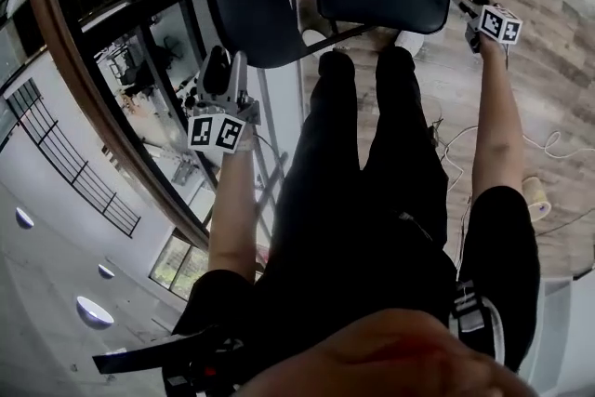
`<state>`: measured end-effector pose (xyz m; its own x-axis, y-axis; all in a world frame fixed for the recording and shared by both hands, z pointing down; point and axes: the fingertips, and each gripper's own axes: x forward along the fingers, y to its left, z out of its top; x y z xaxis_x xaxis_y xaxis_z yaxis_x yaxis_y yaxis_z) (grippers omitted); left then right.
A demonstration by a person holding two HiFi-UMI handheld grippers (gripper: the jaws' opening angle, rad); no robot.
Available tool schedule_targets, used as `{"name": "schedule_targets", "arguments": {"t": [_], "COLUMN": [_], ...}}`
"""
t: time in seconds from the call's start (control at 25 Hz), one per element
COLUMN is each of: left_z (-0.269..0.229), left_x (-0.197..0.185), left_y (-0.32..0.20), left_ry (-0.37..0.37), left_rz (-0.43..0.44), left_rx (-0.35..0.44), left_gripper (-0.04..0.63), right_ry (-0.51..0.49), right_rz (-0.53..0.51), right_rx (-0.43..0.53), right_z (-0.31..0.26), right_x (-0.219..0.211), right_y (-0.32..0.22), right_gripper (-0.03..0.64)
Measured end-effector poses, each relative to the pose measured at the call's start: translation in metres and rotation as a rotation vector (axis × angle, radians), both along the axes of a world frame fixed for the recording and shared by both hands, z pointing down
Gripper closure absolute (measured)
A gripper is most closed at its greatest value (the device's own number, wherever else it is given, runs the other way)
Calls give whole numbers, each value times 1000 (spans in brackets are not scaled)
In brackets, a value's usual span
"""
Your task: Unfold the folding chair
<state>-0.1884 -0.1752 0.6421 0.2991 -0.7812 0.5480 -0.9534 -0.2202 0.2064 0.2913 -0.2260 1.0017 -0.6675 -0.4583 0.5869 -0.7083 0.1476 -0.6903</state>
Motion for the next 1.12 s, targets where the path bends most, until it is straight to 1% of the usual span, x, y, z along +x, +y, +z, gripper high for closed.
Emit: {"name": "schedule_targets", "arguments": {"t": [0.04,0.12,0.2,0.24,0.32,0.4,0.44,0.48,0.56,0.6,0.68,0.72,0.8,0.88,1.0,1.04,1.12], "left_z": [-8,-26,-51,-67,-100,-131,-146,-160,-187,-200,-231,-246,-275,-296,-315,-320,-329], "left_x": [4,19,43,56,84,111,124,137,159,168,183,189,199,204,204,202,198], "left_y": [-4,-11,-12,-10,-4,1,2,3,4,3,0,-2,0,2,6,9,11], "left_ry": [-17,-69,-101,-97,-51,40,86,126,180,197,228,244,277,298,320,324,315], "left_rz": [13,72,151,194,282,362,396,428,498,534,595,619,656,669,676,685,710], "left_rx": [24,67,99,111,131,158,181,208,263,288,348,378,424,456,482,489,510], "left_gripper": [379,379,379,379,379,380,383,395,440,467,548,576,592,592,592,592,592], "right_ry": [13,23,10,-4,-41,-86,-106,-121,-122,-107,-69,-71,-116,-128,-29,2,31], "right_rz": [-14,-67,-125,-149,-182,-207,-223,-239,-261,-260,-240,-225,-204,-205,-197,-192,-183], "right_rx": [54,157,234,269,339,412,451,492,573,612,679,706,754,818,937,962,1008], "right_z": [-24,-78,-141,-176,-252,-325,-361,-395,-457,-485,-536,-561,-611,-654,-694,-703,-721], "right_x": [-5,-24,-49,-62,-92,-122,-135,-146,-163,-169,-180,-186,-198,-210,-218,-223,-233], "right_y": [-12,-30,-27,-19,-1,12,17,22,32,36,39,39,46,55,64,67,70], "right_gripper": [242,242,243,244,254,287,309,350,434,480,522,536,609,609,609,609,609]}}
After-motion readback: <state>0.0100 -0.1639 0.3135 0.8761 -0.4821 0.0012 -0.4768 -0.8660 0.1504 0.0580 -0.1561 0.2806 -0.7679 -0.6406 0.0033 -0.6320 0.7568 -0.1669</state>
